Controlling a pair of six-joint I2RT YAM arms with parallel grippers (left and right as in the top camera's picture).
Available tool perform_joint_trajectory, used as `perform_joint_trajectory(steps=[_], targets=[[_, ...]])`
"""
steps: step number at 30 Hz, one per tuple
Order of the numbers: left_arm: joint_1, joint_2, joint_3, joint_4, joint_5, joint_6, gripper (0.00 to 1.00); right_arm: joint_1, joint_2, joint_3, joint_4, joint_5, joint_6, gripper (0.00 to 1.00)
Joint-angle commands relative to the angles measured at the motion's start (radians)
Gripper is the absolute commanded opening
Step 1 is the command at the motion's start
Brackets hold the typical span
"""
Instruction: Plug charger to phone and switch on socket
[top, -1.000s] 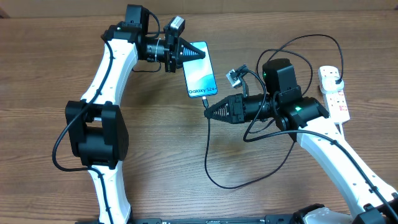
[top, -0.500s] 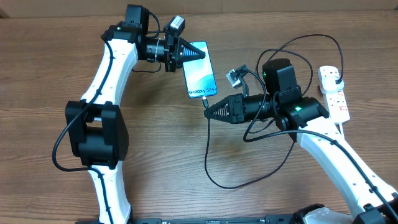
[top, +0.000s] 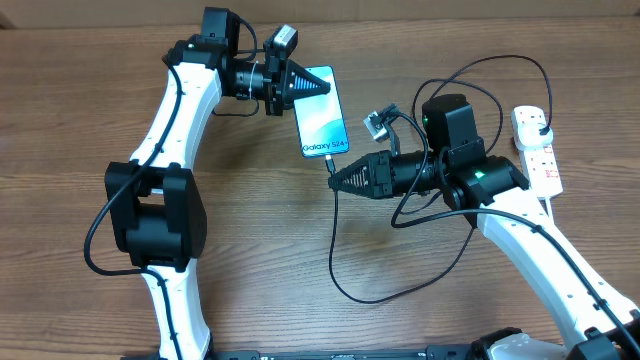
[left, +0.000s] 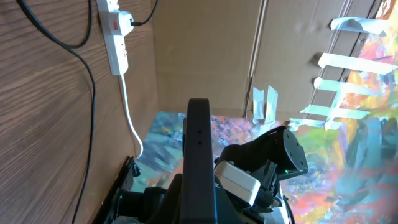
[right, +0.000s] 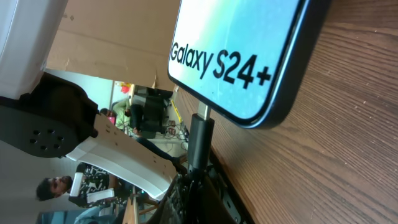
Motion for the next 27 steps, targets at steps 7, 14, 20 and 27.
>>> perform_joint_trajectory(steps=[7, 14, 20, 27], targets=[[-0.003, -0.006, 0.019, 0.0, 0.06, 0.035, 0.04, 0.003, -0.01, -0.003, 0.008, 0.002, 0.005, 0.04], [-0.003, -0.006, 0.019, 0.001, 0.059, 0.05, 0.04, 0.003, -0.01, -0.003, 0.008, 0.002, 0.004, 0.04], [-0.003, -0.006, 0.019, 0.001, 0.06, 0.048, 0.04, 0.003, -0.01, -0.003, 0.008, 0.002, 0.004, 0.04], [-0.016, -0.006, 0.019, 0.001, 0.059, 0.049, 0.04, 0.003, -0.01, -0.003, 0.008, 0.002, 0.004, 0.04]])
